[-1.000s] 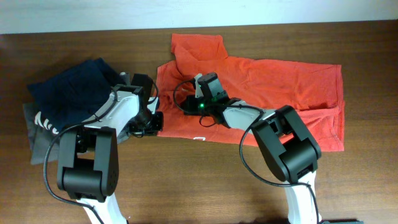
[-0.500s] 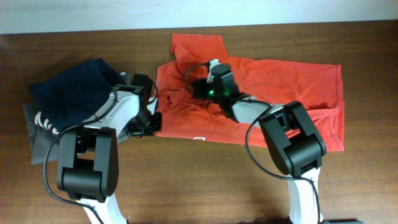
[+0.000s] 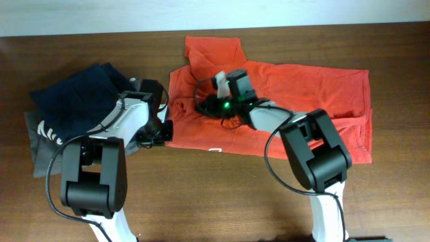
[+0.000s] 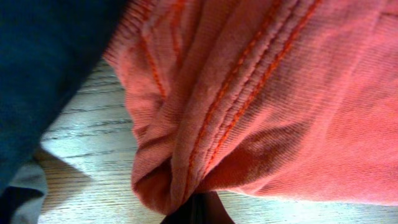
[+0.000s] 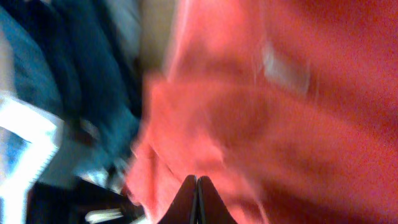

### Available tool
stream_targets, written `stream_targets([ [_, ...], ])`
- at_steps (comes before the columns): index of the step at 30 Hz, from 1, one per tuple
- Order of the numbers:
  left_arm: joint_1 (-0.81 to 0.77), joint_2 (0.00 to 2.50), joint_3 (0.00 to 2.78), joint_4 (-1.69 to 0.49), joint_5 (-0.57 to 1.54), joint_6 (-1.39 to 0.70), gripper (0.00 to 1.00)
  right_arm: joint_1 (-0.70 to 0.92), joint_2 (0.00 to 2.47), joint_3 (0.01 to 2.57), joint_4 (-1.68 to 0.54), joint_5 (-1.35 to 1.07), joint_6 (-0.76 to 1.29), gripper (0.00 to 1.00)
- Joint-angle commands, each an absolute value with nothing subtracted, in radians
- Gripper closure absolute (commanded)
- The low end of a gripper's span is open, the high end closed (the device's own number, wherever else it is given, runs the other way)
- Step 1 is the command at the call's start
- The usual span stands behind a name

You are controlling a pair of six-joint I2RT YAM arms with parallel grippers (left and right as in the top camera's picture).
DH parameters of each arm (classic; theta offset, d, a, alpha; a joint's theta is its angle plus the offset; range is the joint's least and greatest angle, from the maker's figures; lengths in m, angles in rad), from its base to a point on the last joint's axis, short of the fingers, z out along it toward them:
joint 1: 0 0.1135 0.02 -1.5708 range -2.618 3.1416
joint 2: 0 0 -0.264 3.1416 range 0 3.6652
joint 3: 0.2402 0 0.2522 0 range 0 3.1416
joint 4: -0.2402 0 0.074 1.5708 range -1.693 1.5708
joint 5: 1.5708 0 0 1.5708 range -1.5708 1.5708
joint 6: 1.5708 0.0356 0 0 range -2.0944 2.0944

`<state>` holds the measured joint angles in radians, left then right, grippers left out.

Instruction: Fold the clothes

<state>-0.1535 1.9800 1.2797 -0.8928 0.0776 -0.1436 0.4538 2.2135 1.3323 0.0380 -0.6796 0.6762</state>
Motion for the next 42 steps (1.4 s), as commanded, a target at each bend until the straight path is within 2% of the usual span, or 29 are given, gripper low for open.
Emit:
stream_targets([
  [1,-0.141,1.961,1.259,-0.89,0.044,-0.152,1.0,0.493,2.225,1.34,-0.015,-0.58,0.662,0.96],
  [15,-0.141,1.961,1.259,-0.89,0.044,-0.152,0.99,0.549,2.233,1.34,0.047,-0.277,0.675,0.96],
  [21,-0.141,1.961,1.259,-0.891,0.044,-0.153,1.0,0.544,2.232,1.34,0.066,-0.324,0.682,0.96],
  [23,-0.141,1.961,1.259,-0.89,0.044,-0.153,1.0,0.535,2.232,1.34,0.026,-0.387,0.682,0.96],
  [32,-0.141,1.957,1.259,-0.883,0.044,-0.152,0.98,0.517,2.232,1.34,-0.307,-0.393,0.678,0.96],
  [36,-0.141,1.924,1.276,-0.909,0.045,-0.152,0.83,0.525,2.228,1.34,-0.364,-0.409,0.668,0.96],
  [39,-0.141,1.871,1.305,-0.941,0.054,-0.152,0.66,0.537,2.213,1.34,-0.358,-0.427,0.605,0.96],
  [42,-0.143,1.806,1.308,-0.944,0.06,-0.152,0.58,0.536,2.158,1.341,-0.337,-0.418,0.529,0.87],
])
